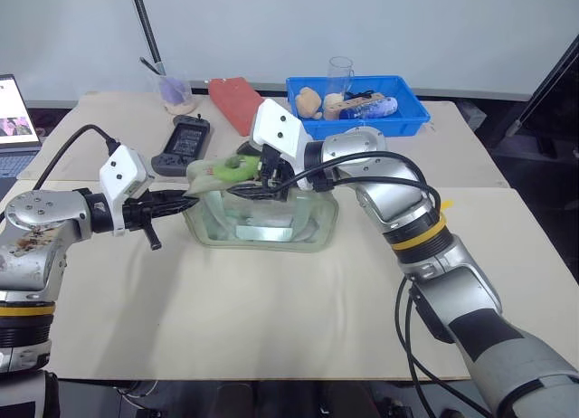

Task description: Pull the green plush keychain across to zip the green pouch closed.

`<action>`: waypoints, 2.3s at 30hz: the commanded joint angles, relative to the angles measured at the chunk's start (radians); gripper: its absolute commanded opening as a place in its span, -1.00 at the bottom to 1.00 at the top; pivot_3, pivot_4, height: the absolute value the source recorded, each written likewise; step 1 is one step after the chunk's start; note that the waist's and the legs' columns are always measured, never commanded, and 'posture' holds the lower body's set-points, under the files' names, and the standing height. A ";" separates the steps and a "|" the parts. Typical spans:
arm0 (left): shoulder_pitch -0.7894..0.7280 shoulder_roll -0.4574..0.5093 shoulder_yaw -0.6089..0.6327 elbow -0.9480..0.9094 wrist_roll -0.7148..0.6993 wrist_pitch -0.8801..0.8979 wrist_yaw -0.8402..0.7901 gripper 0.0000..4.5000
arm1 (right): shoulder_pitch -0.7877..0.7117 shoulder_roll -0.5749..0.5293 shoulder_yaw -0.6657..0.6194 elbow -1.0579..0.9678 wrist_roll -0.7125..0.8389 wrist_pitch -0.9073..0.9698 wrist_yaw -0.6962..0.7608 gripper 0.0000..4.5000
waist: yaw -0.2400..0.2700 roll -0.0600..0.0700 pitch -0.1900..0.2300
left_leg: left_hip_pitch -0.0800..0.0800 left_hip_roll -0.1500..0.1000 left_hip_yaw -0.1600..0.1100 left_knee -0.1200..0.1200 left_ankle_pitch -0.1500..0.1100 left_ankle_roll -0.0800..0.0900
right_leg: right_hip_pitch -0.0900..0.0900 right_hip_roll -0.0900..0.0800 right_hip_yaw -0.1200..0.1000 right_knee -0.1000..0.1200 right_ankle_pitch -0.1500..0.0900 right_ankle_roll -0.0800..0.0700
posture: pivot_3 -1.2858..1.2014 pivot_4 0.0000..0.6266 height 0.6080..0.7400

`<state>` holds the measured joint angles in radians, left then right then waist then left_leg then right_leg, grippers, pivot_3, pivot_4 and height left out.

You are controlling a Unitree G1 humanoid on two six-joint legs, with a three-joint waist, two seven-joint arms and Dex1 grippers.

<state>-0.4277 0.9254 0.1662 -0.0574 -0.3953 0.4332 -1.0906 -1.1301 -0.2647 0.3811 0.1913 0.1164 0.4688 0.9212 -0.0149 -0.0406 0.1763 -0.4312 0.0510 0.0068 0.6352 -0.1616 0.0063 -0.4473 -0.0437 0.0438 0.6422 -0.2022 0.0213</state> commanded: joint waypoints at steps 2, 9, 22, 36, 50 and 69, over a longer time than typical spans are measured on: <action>0.014 0.013 0.024 -0.030 -0.013 0.003 0.000 -1.00 | -0.028 0.003 -0.026 -0.026 -0.002 -0.021 0.016 -0.14 | -0.001 0.000 0.000 | 0.000 0.000 0.000 0.000 0.000 0.000 | 0.000 0.000 0.000 0.000 0.000 0.000 | 0.03 -0.52 1.00; -0.006 0.009 0.012 -0.013 -0.006 -0.002 -0.003 -1.00 | -0.030 -0.013 -0.071 -0.091 0.051 0.049 0.047 -0.98 | -0.001 0.000 0.000 | 0.000 0.000 0.000 0.000 0.000 0.000 | -0.001 0.000 0.000 0.001 0.000 0.000 | 0.03 -0.52 1.00; -0.037 0.007 -0.021 0.042 0.005 -0.039 -0.005 -1.00 | 0.007 -0.179 -0.215 -0.232 0.143 0.248 -0.027 -0.98 | -0.001 0.000 0.000 | -0.003 0.000 0.000 0.000 0.000 0.000 | -0.005 0.000 0.000 0.001 0.000 0.000 | 0.03 -0.52 1.00; 0.022 0.085 0.038 0.081 -0.006 -0.058 -0.011 -1.00 | 0.037 0.000 -0.083 -0.192 0.095 0.116 -0.139 -0.98 | -0.015 0.000 0.000 | -0.007 0.000 0.000 0.000 0.000 0.000 | -0.010 0.001 0.001 0.004 0.000 -0.001 | 0.03 -0.52 1.00; 0.128 0.068 0.053 -0.006 -0.017 -0.072 0.014 -1.00 | 0.037 0.056 -0.035 -0.126 0.064 0.033 -0.098 -0.04 | -0.014 0.000 0.000 | -0.006 0.001 0.000 0.000 0.000 0.000 | -0.009 0.001 0.000 0.004 -0.001 -0.001 | 0.03 -0.52 1.00; 0.097 0.074 0.035 0.010 -0.008 -0.078 -0.006 -1.00 | 0.016 0.093 -0.051 -0.084 0.063 0.052 -0.084 -0.98 | -0.016 0.000 0.000 | -0.006 0.001 0.000 0.000 0.000 0.000 | -0.009 0.000 0.000 0.004 -0.001 -0.001 | 0.03 -0.52 1.00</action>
<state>-0.3295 0.9858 0.2160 -0.0513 -0.4225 0.3482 -1.0906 -1.0878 -0.1708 0.3655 0.1289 0.1716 0.5283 0.8324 -0.0312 -0.0405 0.1762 -0.4374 0.0516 0.0069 0.6352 -0.1614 0.0063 -0.4565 -0.0432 0.0441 0.6462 -0.2028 0.0203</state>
